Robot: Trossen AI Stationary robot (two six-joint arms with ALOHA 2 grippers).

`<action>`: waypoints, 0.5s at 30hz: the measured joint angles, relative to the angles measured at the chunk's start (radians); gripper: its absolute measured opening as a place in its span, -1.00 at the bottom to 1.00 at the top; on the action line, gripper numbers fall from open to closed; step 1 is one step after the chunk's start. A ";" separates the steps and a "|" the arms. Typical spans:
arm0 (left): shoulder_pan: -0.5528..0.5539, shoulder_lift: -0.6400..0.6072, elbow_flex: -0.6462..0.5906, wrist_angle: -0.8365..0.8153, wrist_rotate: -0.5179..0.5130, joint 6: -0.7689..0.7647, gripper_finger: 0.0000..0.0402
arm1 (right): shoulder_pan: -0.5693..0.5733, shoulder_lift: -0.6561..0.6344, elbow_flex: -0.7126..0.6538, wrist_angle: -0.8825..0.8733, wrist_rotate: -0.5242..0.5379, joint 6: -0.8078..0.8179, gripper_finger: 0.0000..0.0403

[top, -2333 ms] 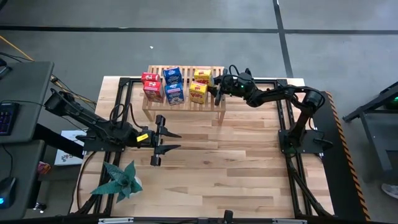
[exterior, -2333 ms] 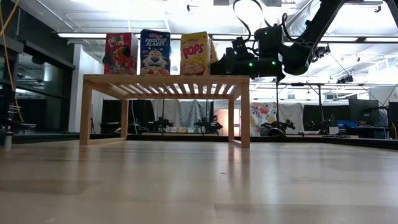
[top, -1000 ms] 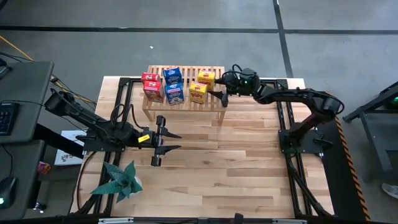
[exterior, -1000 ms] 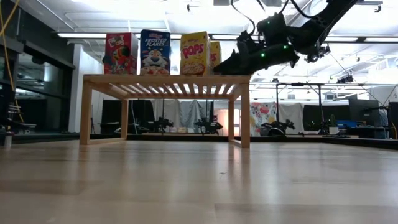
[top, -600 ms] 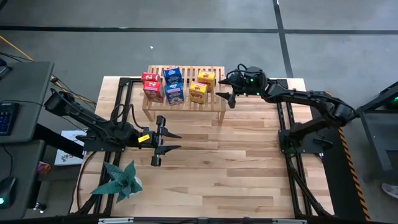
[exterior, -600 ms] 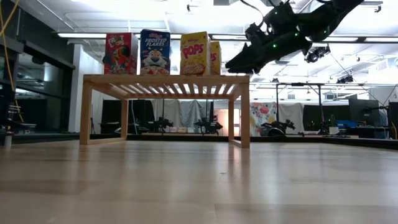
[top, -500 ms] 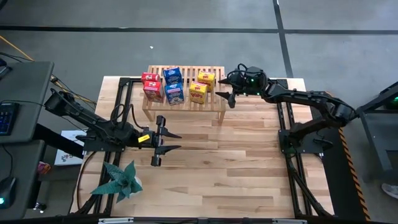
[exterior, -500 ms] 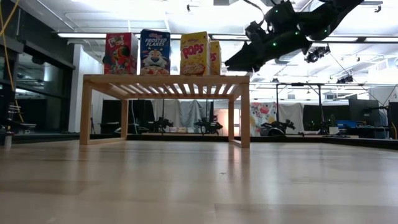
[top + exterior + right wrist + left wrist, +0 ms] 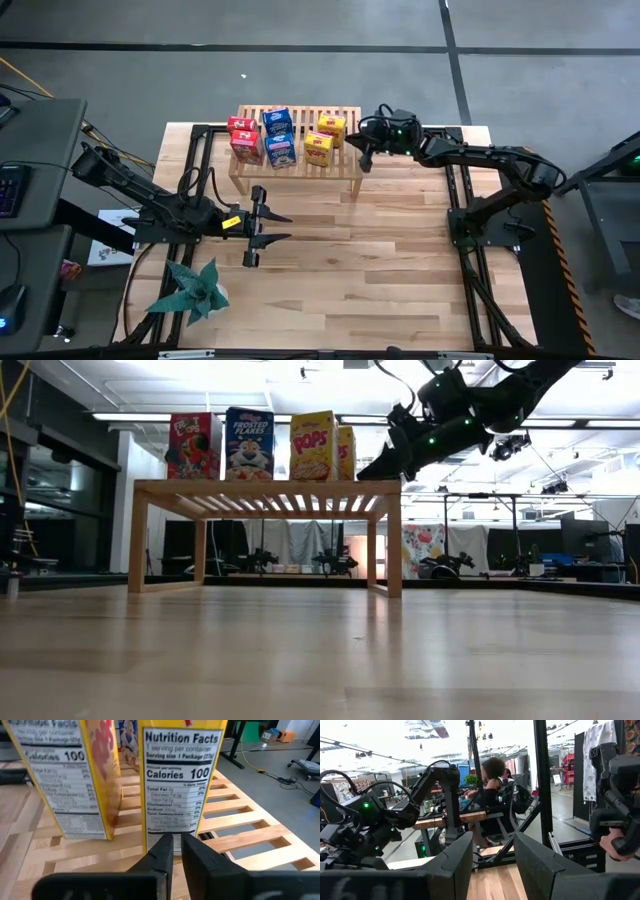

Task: Stack cereal on shelf
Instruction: Put the yellow cereal box on the shelf aligned with the other yellow cereal box

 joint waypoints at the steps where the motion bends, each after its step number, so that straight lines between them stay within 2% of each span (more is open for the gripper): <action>1: 0.000 0.000 0.000 0.000 0.000 0.000 -0.34 | 0.000 0.000 0.000 0.004 0.000 0.009 -0.86; 4: 0.000 0.000 0.000 0.001 -0.002 0.001 -0.34 | 0.000 0.000 0.000 0.020 -0.001 0.015 -0.97; 7: 0.000 0.000 0.000 0.015 -0.026 0.002 -0.34 | 0.000 0.000 0.000 0.048 -0.001 0.027 -0.96; 15: 0.000 0.000 0.000 0.068 -0.178 0.016 -0.34 | 0.000 0.000 0.000 0.056 -0.009 0.041 -0.98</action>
